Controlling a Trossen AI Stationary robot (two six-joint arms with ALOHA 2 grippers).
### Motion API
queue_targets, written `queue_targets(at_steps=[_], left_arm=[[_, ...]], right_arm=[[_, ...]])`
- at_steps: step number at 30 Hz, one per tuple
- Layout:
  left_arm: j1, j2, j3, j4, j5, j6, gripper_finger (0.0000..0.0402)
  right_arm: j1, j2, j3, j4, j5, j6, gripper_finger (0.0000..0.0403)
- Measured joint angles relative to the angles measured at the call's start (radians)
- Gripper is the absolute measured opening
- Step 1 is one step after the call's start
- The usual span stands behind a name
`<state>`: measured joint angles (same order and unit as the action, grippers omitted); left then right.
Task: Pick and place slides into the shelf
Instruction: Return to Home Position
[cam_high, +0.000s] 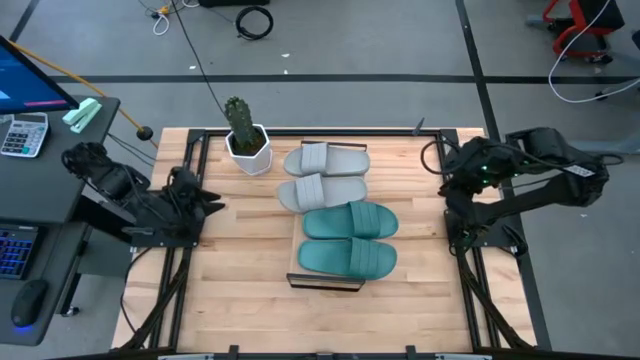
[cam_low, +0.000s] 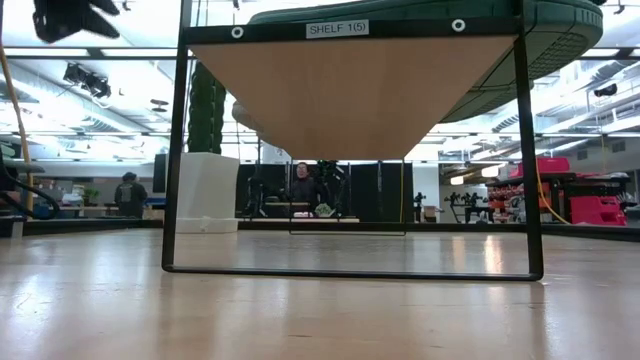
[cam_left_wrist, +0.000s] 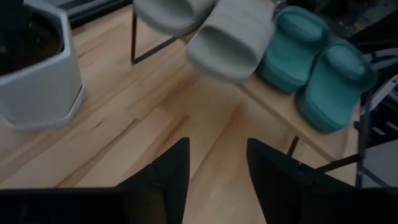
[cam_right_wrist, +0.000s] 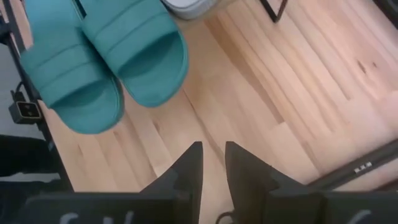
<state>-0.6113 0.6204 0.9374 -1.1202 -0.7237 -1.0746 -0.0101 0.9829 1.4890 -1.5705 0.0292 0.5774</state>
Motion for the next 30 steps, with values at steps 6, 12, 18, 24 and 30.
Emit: queue_targets(at_steps=[6, 12, 18, 24, 30], left_arm=[[0.000, -0.053, -0.089, 0.002, 0.004, -0.073, 0.0160], [0.000, -0.104, -0.120, 0.009, -0.043, -0.070, 0.0154], [0.000, -0.149, -0.127, 0.006, -0.128, -0.066, 0.0137], [0.002, -0.154, -0.127, -0.002, -0.215, -0.081, 0.0124], [0.002, -0.154, -0.127, -0.010, -0.289, -0.130, 0.0118]], right_arm=[[0.000, -0.103, -0.117, -0.001, 0.000, 0.041, 0.0075], [0.000, -0.243, -0.275, 0.003, -0.001, 0.088, 0.0075], [0.000, -0.393, -0.413, 0.037, -0.001, 0.115, 0.0075], [0.000, -0.527, -0.558, 0.112, 0.006, 0.117, 0.0075], [0.000, -0.661, -0.729, 0.273, 0.006, 0.103, 0.0075]])
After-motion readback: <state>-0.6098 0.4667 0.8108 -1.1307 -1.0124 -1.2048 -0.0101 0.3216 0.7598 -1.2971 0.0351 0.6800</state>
